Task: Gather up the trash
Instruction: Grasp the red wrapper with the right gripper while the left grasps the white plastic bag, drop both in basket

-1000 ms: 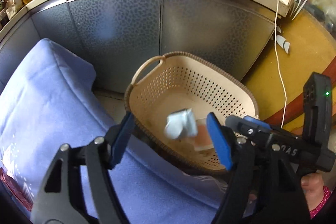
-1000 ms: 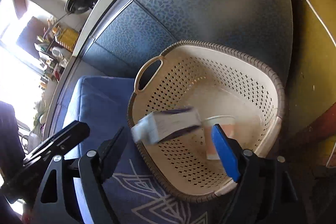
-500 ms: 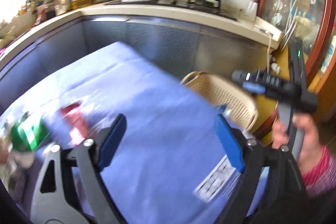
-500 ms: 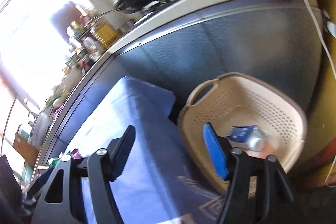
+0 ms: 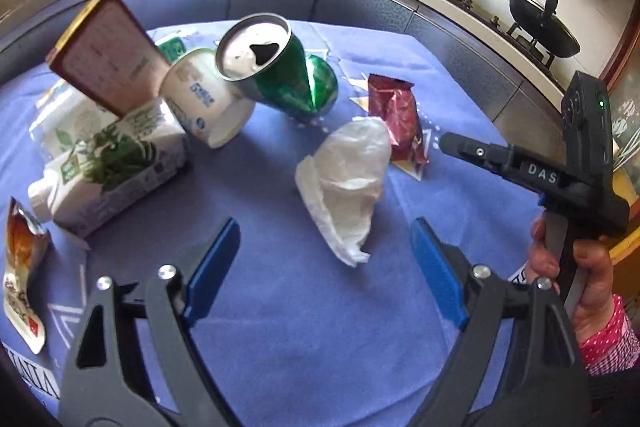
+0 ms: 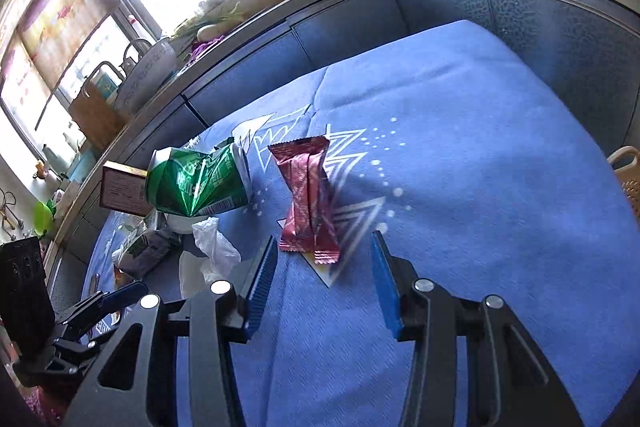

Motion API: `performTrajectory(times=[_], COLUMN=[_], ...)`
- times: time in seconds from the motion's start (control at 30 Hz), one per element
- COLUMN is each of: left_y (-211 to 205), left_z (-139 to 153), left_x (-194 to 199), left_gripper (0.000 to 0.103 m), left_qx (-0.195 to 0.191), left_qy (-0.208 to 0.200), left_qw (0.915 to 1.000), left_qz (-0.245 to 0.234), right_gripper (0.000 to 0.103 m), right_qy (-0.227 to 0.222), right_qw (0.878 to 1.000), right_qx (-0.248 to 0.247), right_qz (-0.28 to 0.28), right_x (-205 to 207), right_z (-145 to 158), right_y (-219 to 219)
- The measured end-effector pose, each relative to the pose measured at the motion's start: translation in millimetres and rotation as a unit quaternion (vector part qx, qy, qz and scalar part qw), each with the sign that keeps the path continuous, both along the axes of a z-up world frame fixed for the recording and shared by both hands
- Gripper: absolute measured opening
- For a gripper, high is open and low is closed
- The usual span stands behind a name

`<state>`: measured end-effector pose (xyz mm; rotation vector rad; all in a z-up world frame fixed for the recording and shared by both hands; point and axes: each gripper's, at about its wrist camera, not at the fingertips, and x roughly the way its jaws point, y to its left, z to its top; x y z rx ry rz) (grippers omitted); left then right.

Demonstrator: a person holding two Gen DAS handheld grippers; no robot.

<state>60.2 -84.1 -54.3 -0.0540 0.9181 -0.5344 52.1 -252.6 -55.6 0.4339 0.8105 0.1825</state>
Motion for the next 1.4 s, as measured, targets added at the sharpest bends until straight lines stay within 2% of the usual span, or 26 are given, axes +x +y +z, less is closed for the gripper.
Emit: performTrajectory(times=[0.1, 0.17, 0.2, 0.23, 0.27, 0.33, 0.43, 0.57, 0.8, 0.93, 1.07, 1.23, 1.4], left_y=[-8, -13, -16, -18, -18, -21, -21, -38, -113, -177, -237, -309, -380], left_z=[-8, -19, -25, -30, -32, -34, -32, -20, 12, 32, 52, 69, 55], left_x=[10, 19, 23, 27, 28, 30, 28, 26, 28, 27, 25, 15, 3], left_gripper=[0.073, 0.056, 0.051, 0.036, 0.021, 0.005, 0.004, 0.004, 0.004, 0.004, 0.004, 0.004, 0.004], left_qx=[0.008, 0.020, 0.021, 0.016, 0.015, 0.017, -0.006, -0.012, -0.020, -0.021, -0.039, -0.042, -0.021], left_qy=[0.003, 0.017, 0.031, 0.044, 0.042, 0.041, 0.045, 0.033, 0.010, 0.000, 0.007, 0.002, 0.008], left_qw=[1.0000, 0.9996, 0.9993, 0.9989, 0.9990, 0.9990, 0.9988, 0.9987, 0.9933, 0.9847, 0.9717, 0.9570, 0.9481], left_qz=[-0.004, -0.005, -0.006, -0.009, -0.006, -0.011, -0.017, -0.038, -0.113, -0.173, -0.233, -0.287, -0.317], right_gripper=[0.045, 0.040, 0.028, 0.013, 0.009, 0.003, 0.002, 0.002, 0.002, 0.002, 0.002, 0.002, 0.002], right_qy=[0.012, 0.019, 0.023, 0.028, 0.032, 0.027, 0.009, -0.019, -0.038, -0.036, -0.030, -0.006, 0.025], right_qw=[1.000, 1.000, 1.000, 0.999, 0.999, 0.999, 0.999, 0.998, 0.989, 0.976, 0.963, 0.954, 0.951], right_qx=[-0.011, -0.013, -0.005, 0.007, 0.018, 0.030, 0.038, 0.045, 0.063, 0.068, 0.071, 0.071, 0.080], right_qz=[-0.003, 0.000, 0.008, 0.020, 0.026, 0.026, 0.013, -0.026, -0.132, -0.204, -0.259, -0.290, -0.298], right_x=[21, 31, 36, 40, 42, 35, 16, -19, -86, -126, -157, -169, -168], right_z=[-6, -9, -12, -15, -18, -20, -11, 3, 8, 1, -11, -35, -59], right_y=[10, 14, 20, 21, 22, 18, 5, -30, -121, -178, -221, -252, -267])
